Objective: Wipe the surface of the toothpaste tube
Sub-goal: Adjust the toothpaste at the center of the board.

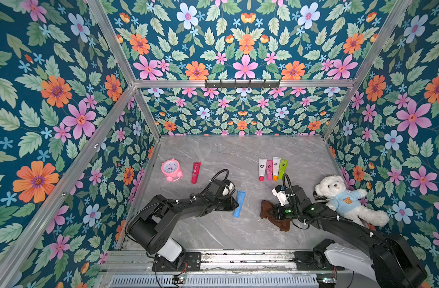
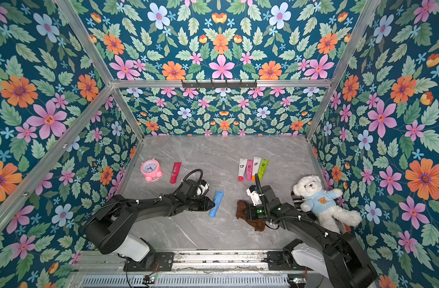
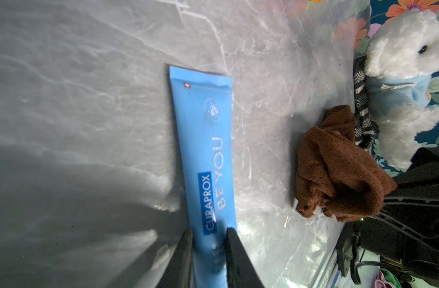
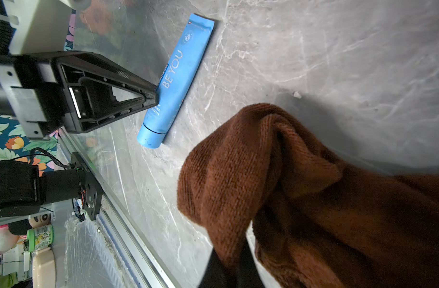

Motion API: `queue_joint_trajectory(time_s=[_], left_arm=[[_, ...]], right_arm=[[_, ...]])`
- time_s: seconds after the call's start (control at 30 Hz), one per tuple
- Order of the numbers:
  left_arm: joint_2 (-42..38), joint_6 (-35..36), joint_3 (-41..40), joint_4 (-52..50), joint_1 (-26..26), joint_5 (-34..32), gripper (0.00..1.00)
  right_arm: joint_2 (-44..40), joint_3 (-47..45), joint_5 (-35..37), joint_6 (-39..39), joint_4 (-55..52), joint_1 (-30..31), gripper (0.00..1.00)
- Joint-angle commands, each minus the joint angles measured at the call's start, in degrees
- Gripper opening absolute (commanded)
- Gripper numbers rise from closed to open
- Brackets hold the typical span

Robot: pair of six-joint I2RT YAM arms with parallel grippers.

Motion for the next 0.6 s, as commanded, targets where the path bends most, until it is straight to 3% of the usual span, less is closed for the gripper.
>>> queue_joint_trajectory(time_s=[0.0, 0.2, 0.43, 0.57], left_arm=[[0.61, -0.32, 0.16, 0.1, -0.19, -0.59, 0.24], [1.96, -0.3, 1.23, -0.79, -1.61, -2.47, 0.17], [1.85, 0.78, 4.3, -6.9, -4.73, -9.0, 0.0], [0.5, 2.15, 6.91, -13.14, -6.5, -14.41, 0.0]], right_arm=[[-0.1, 0.03, -0.57, -0.34, 0.56, 0.01, 0.0], [-0.18, 0.05, -0.66, -0.37, 0.57, 0.01, 0.0], [-0.19, -0.04, -0.83, -0.41, 0.72, 0.01, 0.0], [-0.27, -0.15, -0.92, -0.44, 0.73, -0.01, 0.0]])
